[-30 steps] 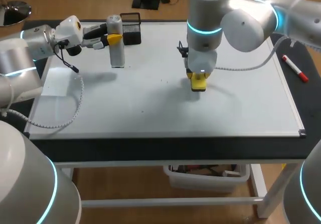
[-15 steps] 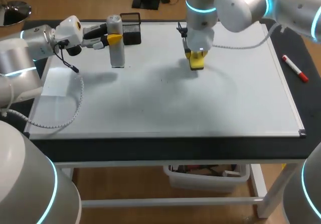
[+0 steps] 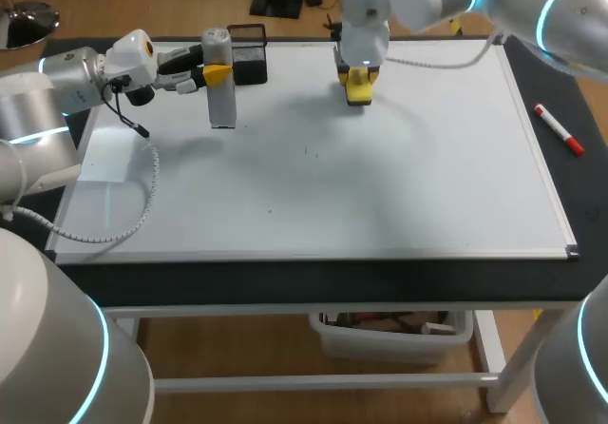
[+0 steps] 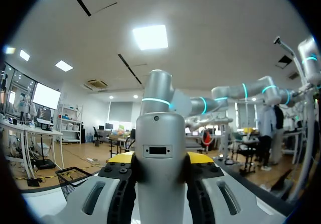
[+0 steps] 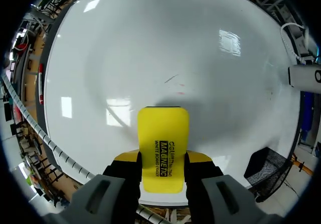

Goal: Pick up the inspection probe, press it on each red-marked spot on the whiteboard one by one, put down the probe, pick up the eraser, and wipe off all the red marks.

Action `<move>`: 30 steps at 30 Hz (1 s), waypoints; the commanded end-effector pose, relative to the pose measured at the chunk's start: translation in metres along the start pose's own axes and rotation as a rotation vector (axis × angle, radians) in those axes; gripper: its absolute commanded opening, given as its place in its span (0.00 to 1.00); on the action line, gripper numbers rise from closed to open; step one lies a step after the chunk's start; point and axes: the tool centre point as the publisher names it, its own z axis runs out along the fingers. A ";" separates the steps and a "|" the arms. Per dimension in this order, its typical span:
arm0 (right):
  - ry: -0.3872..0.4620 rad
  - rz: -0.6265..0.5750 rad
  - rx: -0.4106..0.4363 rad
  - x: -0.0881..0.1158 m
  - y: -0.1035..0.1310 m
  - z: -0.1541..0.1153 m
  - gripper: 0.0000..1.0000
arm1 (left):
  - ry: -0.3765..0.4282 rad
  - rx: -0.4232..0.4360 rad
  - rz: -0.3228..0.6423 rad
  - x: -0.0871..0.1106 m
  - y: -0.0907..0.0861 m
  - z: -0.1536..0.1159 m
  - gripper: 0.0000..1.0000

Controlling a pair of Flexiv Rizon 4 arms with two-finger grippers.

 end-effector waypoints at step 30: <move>0.006 -0.060 -0.127 -0.063 -0.087 0.020 0.00 | -0.003 0.001 0.003 0.001 -0.001 0.001 0.00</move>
